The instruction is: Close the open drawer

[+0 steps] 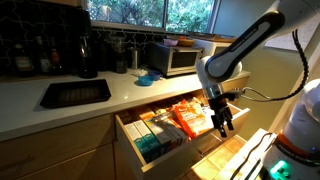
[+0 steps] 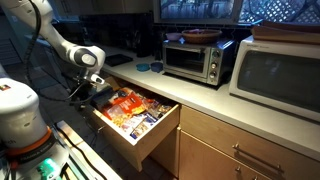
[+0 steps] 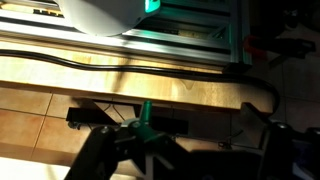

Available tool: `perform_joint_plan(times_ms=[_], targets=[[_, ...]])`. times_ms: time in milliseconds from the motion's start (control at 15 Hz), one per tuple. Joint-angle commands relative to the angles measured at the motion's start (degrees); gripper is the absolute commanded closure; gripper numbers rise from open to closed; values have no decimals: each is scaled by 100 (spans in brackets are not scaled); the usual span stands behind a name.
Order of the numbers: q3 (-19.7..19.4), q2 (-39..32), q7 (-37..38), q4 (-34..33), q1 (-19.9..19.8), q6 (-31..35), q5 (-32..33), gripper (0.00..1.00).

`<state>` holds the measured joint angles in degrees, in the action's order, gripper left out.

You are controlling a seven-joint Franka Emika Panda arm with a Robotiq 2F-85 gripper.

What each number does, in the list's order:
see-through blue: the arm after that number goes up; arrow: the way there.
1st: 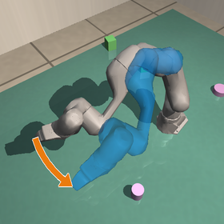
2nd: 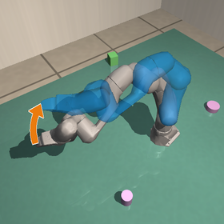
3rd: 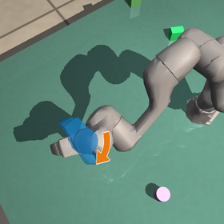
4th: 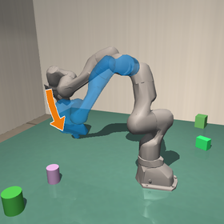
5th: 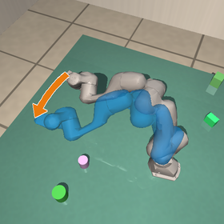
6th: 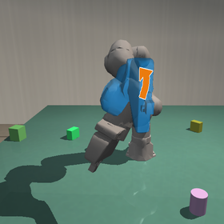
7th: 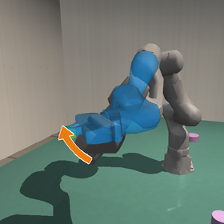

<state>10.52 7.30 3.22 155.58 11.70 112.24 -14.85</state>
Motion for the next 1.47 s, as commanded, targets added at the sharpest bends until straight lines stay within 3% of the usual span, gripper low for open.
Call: perform_joint_plan(times_ms=[0,400,533,1067,1400], targets=[[-66,-527,100,-152,-114,78,-40,42],[-158,-640,566,-77,-262,843,-158,89],[-174,-647,709,-41,-285,1118,-197,100],[-213,-520,1204,258,-319,2357,-584,100],[-209,-620,2101,171,-368,3380,-128,100]])
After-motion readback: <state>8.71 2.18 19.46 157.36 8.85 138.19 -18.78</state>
